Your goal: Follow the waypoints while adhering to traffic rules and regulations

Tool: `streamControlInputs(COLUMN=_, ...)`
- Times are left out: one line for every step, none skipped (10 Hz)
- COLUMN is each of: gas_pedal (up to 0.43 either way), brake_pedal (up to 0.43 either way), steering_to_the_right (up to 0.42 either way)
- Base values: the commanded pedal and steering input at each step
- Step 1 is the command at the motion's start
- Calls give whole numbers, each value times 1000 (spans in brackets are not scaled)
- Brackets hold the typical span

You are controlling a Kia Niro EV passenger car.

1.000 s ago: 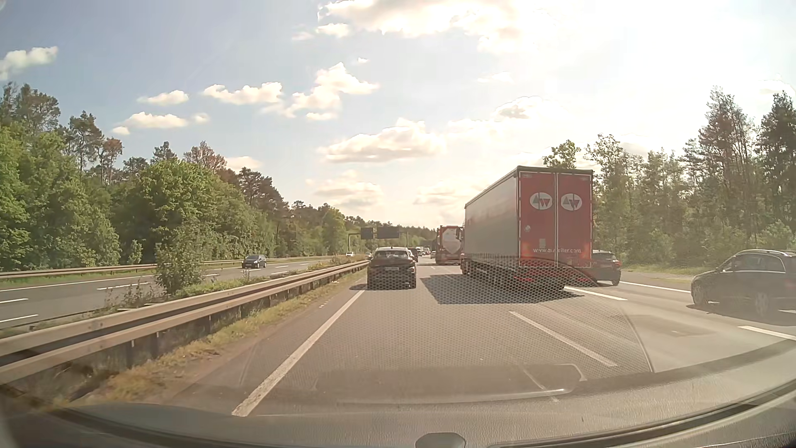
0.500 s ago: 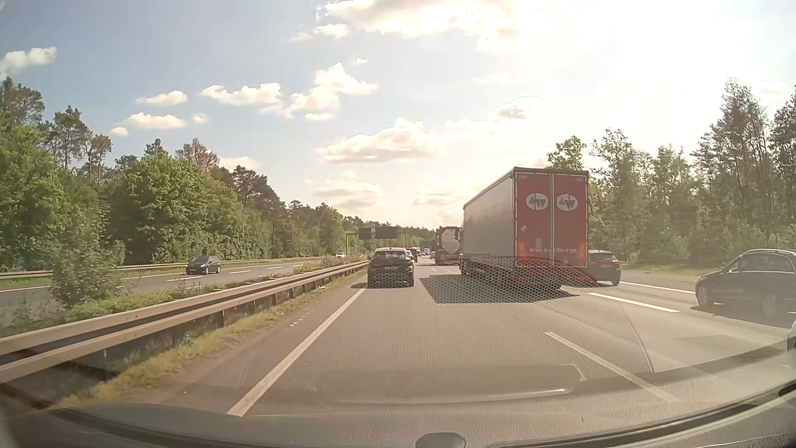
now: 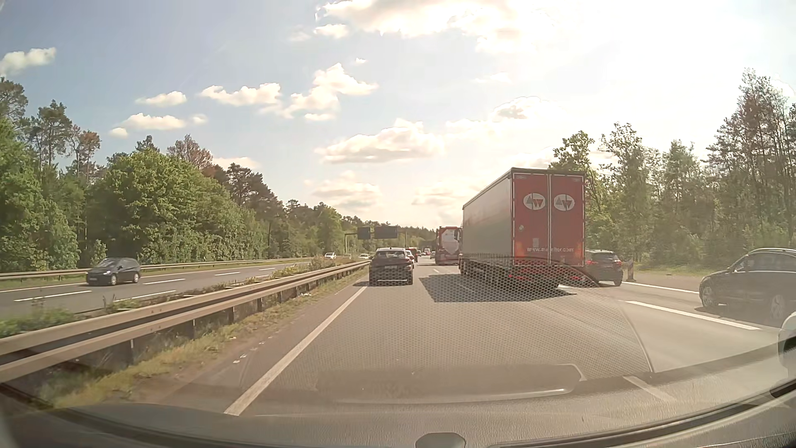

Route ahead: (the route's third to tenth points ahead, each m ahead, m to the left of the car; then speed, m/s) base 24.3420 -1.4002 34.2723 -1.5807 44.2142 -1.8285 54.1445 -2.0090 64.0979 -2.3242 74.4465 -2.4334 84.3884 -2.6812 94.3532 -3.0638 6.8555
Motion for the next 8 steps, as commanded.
streamControlInputs(gas_pedal=110, brake_pedal=0, steering_to_the_right=-2)
streamControlInputs(gas_pedal=110, brake_pedal=0, steering_to_the_right=-2)
streamControlInputs(gas_pedal=110, brake_pedal=0, steering_to_the_right=-2)
streamControlInputs(gas_pedal=110, brake_pedal=0, steering_to_the_right=-4)
streamControlInputs(gas_pedal=110, brake_pedal=0, steering_to_the_right=-5)
streamControlInputs(gas_pedal=110, brake_pedal=0, steering_to_the_right=-5)
streamControlInputs(gas_pedal=110, brake_pedal=0, steering_to_the_right=-5)
streamControlInputs(gas_pedal=110, brake_pedal=0, steering_to_the_right=-4)
